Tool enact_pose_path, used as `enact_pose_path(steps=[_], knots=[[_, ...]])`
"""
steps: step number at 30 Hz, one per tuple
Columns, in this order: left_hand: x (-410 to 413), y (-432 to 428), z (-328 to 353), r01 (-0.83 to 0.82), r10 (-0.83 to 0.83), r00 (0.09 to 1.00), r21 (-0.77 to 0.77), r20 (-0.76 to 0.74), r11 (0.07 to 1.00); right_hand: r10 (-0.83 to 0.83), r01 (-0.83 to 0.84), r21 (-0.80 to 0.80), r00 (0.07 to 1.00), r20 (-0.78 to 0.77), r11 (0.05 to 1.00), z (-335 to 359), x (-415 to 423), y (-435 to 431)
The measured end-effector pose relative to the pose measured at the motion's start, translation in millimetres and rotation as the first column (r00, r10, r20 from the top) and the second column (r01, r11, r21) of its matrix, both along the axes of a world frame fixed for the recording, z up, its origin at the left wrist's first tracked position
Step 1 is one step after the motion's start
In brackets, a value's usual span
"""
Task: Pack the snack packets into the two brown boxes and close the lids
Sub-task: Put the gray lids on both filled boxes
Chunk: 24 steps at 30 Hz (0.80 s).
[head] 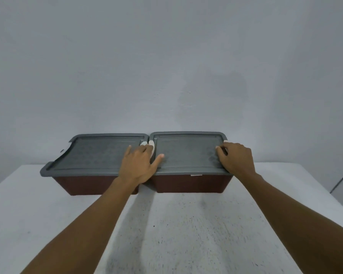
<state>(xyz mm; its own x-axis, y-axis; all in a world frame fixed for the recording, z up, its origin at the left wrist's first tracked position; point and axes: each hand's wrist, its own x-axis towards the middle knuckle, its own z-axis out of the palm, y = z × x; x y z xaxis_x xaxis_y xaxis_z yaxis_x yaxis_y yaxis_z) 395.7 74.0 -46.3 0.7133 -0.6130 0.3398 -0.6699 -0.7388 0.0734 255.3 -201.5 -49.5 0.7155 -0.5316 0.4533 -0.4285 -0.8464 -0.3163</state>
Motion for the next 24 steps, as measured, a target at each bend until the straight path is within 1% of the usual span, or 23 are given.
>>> enact_pose_path(steps=[2, 5, 6, 7, 10, 17, 21, 24], knots=[[4.9, 26.5, -4.4, 0.013, -0.012, 0.999, -0.005, 0.03, 1.0, 0.061, -0.06, -0.059, 0.998, 0.008, 0.996, -1.2, -3.6, 16.0], [17.7, 63.6, -12.4, -0.027, 0.027, 0.997, -0.009, 0.068, 1.0, 0.205, -0.21, -0.08, 0.976, -0.065, 0.974, -9.3, -1.9, 57.9], [21.2, 71.6, -14.9, -0.044, 0.045, 0.996, -0.014, 0.074, 0.999, 0.227, -0.234, -0.109, 0.971, -0.073, 0.966, -12.0, 0.9, 70.6], [23.4, 76.1, -16.8, -0.063, 0.065, 0.994, -0.022, 0.087, 0.998, 0.225, -0.234, -0.143, 0.971, -0.074, 0.962, -14.5, 3.5, 80.8], [25.2, 74.4, -18.3, -0.102, 0.107, 0.984, -0.039, 0.142, 0.994, 0.157, -0.165, -0.245, 0.986, -0.049, 0.955, -21.3, 12.7, 92.1], [30.7, 72.1, -22.0, -0.111, 0.119, 0.98, -0.058, 0.159, 0.992, 0.195, -0.171, -0.302, 0.979, 0.051, 0.938, -28.1, 17.6, 90.5], [29.0, 73.6, -17.0, -0.111, 0.114, 0.987, -0.033, 0.109, 0.993, 0.16, -0.153, -0.288, 0.987, -0.002, 0.945, -22.7, 16.4, 94.0], [30.2, 79.6, -14.6, -0.031, 0.031, 0.999, 0.0, -0.013, 1.0, 0.06, -0.068, -0.267, 0.998, -0.037, 0.961, -26.5, 16.0, 112.5]])
